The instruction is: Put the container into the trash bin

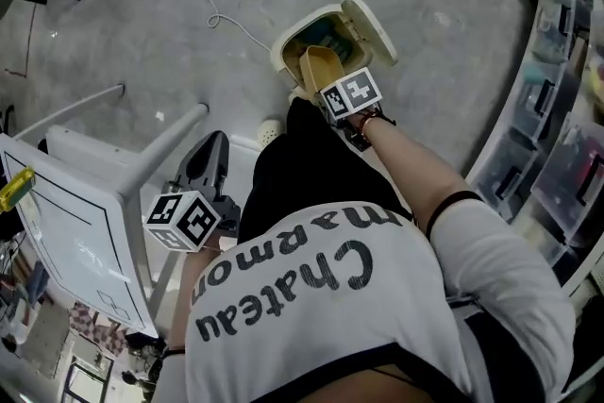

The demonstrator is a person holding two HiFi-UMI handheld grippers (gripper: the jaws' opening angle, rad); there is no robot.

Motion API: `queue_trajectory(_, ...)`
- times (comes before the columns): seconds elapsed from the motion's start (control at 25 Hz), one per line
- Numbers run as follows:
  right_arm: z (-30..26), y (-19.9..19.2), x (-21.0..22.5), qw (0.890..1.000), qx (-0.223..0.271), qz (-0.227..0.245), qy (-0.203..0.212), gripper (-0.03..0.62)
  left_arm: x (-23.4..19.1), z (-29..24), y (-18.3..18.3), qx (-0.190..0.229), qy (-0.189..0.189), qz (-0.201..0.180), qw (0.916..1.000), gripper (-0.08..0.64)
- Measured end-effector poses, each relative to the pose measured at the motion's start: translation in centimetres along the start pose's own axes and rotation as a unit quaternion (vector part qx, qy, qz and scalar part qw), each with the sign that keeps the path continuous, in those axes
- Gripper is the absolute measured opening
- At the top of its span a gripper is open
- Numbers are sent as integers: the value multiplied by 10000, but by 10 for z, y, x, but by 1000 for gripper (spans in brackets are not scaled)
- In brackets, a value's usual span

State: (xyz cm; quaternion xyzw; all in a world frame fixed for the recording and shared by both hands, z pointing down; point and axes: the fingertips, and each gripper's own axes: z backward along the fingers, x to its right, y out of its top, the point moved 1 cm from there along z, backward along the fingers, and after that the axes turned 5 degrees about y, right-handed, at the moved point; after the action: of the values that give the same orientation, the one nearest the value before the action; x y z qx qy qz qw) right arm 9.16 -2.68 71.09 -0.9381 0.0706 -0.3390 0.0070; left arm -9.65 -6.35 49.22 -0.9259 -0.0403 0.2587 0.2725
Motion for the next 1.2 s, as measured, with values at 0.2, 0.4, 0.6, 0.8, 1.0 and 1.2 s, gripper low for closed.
queue_trajectory(0.2, -13, 3, 23, 9994, -261, 170, -123, 34, -6, 1, -8, 32, 249, 182, 9995, 23)
queue_trajectory(0.4, -27, 3, 42, 9972, -575, 423, -242, 34, -11, 8, -12, 89, 466, 254, 9985, 23)
queue_trajectory(0.6, -44, 8, 52, 9928, -925, 691, -328, 35, -24, 11, -17, 43, 670, 400, 9969, 23)
queue_trajectory(0.8, -55, 20, 60, 9884, -1104, 938, -450, 35, -34, 10, -17, 8, 801, 529, 9954, 23)
queue_trajectory(1.0, -60, 33, 77, 9826, -1359, 1072, -673, 34, -49, 6, -2, 72, 969, 596, 9935, 23)
queue_trajectory(1.2, -60, 43, 101, 9760, -1585, 1120, -986, 34, -52, -2, 2, -60, 994, 571, 9934, 23)
